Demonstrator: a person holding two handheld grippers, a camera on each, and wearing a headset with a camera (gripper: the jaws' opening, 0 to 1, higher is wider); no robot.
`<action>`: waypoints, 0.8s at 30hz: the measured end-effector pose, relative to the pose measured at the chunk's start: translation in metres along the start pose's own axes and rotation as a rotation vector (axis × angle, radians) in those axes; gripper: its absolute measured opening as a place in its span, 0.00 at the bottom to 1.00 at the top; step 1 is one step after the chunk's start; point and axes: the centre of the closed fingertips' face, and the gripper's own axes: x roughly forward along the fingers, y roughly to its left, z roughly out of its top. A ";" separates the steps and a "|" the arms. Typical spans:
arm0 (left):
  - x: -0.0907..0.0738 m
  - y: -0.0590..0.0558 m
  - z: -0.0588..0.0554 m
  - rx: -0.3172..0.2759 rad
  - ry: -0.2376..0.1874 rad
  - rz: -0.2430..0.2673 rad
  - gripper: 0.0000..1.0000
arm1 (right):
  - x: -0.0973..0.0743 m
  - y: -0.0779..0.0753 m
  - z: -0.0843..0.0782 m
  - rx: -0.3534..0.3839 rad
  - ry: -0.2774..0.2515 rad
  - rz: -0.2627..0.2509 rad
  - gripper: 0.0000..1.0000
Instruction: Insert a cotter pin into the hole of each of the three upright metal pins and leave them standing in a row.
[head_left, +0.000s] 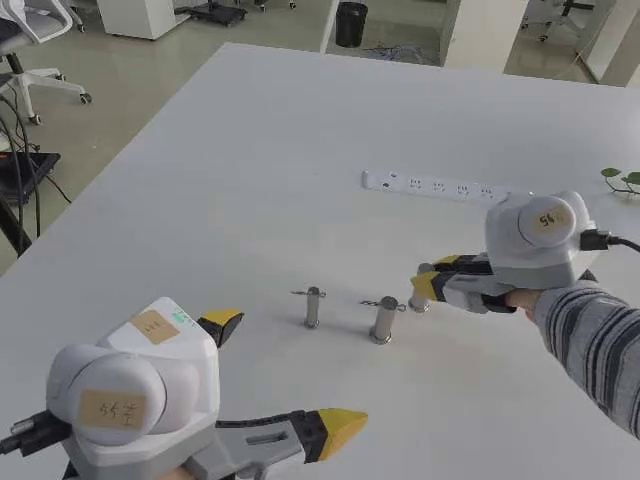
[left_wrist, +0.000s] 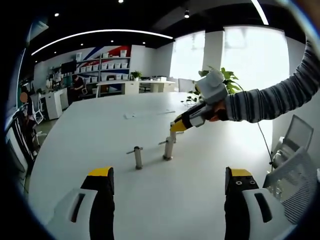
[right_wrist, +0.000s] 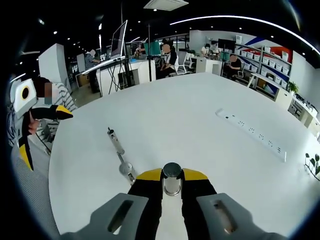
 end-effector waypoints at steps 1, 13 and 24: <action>-0.001 0.000 0.000 0.000 0.000 0.002 0.91 | -0.003 0.001 -0.003 -0.001 0.001 -0.006 0.08; -0.008 -0.005 0.000 -0.001 -0.010 0.013 0.90 | -0.023 0.011 -0.022 0.012 -0.005 -0.041 0.08; -0.014 -0.009 -0.001 0.001 -0.009 0.019 0.89 | -0.026 0.036 -0.029 0.026 -0.020 -0.033 0.08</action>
